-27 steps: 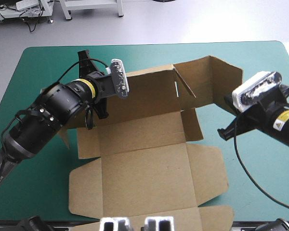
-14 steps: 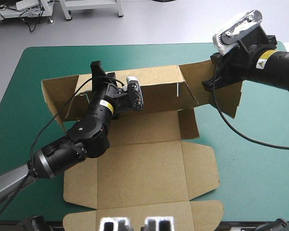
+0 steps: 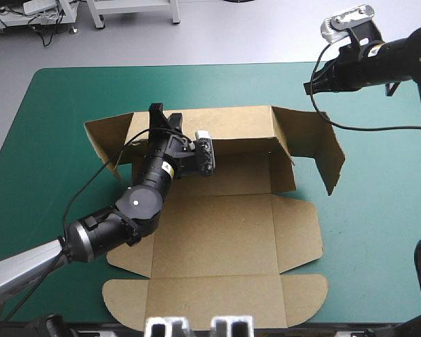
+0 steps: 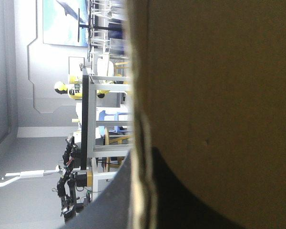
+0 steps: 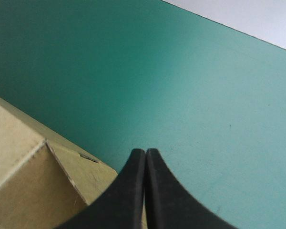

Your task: Fold the box

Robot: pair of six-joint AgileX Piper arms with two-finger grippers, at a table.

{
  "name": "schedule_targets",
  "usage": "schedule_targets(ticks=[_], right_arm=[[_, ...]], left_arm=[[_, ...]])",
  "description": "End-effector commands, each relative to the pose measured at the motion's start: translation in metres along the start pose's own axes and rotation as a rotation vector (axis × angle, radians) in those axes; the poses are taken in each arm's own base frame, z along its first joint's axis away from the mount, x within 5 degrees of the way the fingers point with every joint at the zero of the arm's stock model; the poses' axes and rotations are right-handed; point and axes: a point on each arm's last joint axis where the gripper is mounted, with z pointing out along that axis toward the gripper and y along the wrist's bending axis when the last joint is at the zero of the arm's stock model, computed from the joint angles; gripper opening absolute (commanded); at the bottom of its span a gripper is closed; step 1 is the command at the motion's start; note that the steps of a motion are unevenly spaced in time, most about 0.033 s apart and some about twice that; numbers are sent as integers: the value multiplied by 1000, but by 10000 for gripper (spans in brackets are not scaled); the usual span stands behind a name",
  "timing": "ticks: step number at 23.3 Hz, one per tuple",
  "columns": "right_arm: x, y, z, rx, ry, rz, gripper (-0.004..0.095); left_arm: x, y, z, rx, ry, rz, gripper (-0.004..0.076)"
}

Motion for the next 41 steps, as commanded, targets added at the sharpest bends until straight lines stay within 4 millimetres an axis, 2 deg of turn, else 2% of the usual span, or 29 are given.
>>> schedule_targets(ticks=[1, 8, 14, 23, 25, 27, 30, 36, 41], right_arm=[[-8, -5, 4, -16, -37, -2, -24], [2, -28, 66, -49, 75, 51, -24], [10, -33, 86, -74, 135, 51, -24], [22, -34, 110, -147, 185, 76, -24], [34, -34, 119, -161, 231, 98, -24], [55, -32, 134, -205, 303, 132, -24], [66, -24, 132, -268, 313, 120, -24], [88, 5, 104, -398, 254, 34, -24], [113, 14, 102, -370, 177, 5, -24]], left_arm=[[4, 10, -8, -98, -30, -16, -10], [6, 6, -5, -86, -19, -15, -10], [19, 5, 7, -66, 11, -19, -10], [15, 3, 8, -37, -37, -11, -10], [15, 3, 8, -39, -33, -11, -10], [15, 2, 9, -38, -29, -9, -10], [15, 0, 11, -32, -22, -3, -10], [15, -3, 14, -27, -8, 0, -10], [15, -4, 14, -18, -6, -13, -10]])
